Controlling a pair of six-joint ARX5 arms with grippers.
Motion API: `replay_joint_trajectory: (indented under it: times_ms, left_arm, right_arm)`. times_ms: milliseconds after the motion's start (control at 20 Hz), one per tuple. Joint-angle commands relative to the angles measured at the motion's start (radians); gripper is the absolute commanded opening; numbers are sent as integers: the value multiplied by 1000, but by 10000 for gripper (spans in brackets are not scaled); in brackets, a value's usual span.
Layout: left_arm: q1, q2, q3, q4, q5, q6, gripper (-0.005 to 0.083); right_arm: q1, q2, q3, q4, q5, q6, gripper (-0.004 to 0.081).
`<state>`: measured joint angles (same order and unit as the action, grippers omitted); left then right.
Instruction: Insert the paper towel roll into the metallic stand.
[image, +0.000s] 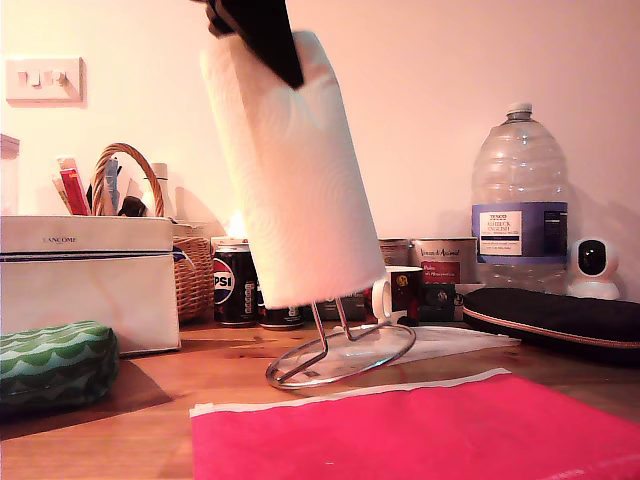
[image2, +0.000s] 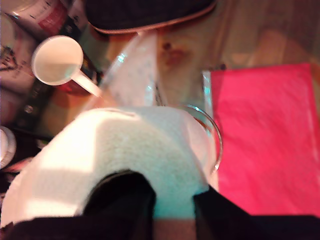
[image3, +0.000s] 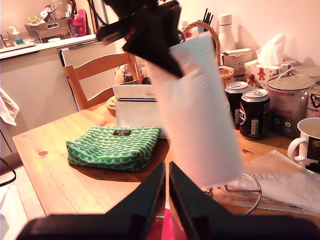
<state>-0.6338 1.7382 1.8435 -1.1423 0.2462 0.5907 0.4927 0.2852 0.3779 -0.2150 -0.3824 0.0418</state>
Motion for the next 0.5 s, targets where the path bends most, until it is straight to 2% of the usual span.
replay_joint_trajectory:
  times_ms: [0, 150, 450]
  left_arm:
    - [-14, 5, 6, -23, 11, 23, -24]
    - [-42, 5, 6, -70, 58, 31, -24]
    - [-96, 5, 6, -62, 60, 46, -24]
  right_arm:
    - [4, 3, 6, 3, 0, 8, -13]
    - [5, 3, 6, 4, 0, 11, -13]
    - [5, 3, 6, -1, -1, 11, -13]
